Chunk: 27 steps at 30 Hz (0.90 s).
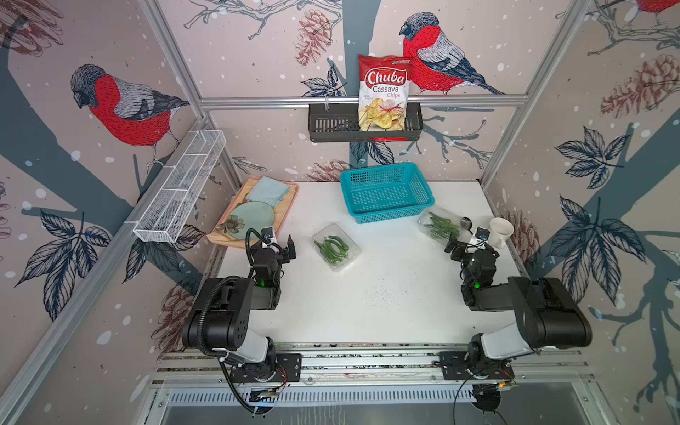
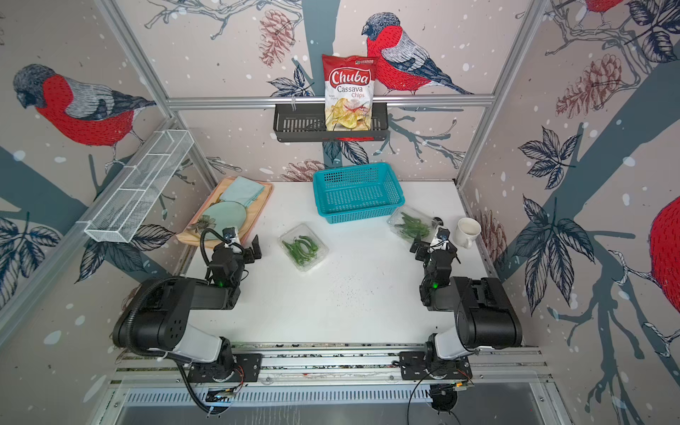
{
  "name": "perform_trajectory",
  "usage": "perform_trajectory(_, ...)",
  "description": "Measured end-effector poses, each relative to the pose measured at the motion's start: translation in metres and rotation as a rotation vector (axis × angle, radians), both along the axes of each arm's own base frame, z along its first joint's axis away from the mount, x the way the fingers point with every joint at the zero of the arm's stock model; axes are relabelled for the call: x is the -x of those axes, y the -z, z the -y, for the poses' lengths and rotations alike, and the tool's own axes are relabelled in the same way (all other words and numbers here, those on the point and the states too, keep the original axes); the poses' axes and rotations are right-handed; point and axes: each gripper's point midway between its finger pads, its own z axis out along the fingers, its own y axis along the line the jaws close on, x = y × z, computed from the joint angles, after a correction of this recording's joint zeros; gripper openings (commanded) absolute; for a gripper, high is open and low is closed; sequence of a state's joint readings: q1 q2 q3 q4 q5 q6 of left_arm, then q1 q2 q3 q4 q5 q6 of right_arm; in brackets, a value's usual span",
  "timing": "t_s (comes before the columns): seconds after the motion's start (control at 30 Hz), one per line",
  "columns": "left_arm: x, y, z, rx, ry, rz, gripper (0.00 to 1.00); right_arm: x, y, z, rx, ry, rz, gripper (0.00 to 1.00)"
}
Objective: Take small green peppers out of containers
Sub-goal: Adjust the packing box at the center of the board.
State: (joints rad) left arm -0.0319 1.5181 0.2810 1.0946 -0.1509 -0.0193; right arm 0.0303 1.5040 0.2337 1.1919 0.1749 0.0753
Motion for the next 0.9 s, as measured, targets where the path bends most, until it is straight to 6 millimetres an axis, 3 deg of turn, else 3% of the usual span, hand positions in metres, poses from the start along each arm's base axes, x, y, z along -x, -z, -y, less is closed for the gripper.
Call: perform_trajectory(0.9, -0.0003, -0.0006, 0.004, 0.004, 0.02, 0.002, 1.0, 0.0001, 0.0, 0.0016, 0.0, 0.003, 0.0, 1.0)
